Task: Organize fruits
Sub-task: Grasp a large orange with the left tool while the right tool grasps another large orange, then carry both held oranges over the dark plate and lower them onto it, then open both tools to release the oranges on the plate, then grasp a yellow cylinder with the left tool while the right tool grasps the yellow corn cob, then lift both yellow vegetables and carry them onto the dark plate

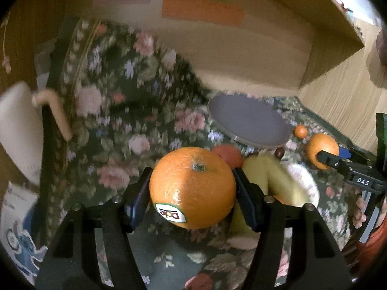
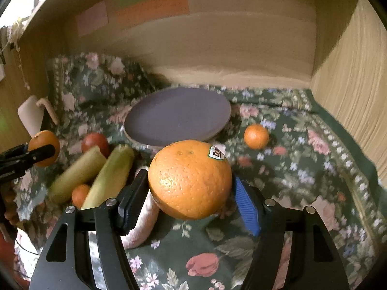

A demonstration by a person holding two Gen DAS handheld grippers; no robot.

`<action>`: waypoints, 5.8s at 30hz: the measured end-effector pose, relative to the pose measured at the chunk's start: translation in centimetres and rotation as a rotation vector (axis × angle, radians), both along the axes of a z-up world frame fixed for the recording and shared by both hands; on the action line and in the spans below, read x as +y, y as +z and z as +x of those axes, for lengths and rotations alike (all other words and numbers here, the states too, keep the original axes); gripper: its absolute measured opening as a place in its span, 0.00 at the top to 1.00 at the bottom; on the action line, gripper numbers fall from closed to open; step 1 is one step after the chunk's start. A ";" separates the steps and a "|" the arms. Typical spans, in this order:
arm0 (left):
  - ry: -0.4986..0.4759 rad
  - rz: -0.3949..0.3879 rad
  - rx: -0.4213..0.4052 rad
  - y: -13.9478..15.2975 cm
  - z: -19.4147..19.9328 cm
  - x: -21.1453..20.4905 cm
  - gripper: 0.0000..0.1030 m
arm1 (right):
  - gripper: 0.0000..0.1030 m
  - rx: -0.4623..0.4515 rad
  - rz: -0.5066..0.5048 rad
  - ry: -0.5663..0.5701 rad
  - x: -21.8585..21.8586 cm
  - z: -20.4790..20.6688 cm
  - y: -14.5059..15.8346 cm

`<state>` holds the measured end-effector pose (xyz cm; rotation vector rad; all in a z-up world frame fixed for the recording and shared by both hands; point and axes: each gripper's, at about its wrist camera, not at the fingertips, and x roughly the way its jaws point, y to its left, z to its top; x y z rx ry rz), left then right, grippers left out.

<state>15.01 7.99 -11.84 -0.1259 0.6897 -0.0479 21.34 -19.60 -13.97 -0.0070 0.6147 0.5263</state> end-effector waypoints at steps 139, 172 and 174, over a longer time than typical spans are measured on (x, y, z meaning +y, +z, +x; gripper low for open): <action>-0.278 0.021 0.251 -2.9 0.7 -1.8 0.64 | 0.66 0.153 -0.141 0.240 9.0 -3.9 -3.4; -0.210 -0.006 0.000 4.7 2.0 -1.8 0.64 | 0.68 -0.049 -0.027 0.181 7.9 -2.3 1.2; -0.213 -0.013 -0.022 5.5 2.4 -2.2 0.64 | 0.68 -0.070 -0.017 0.164 7.4 -2.1 1.7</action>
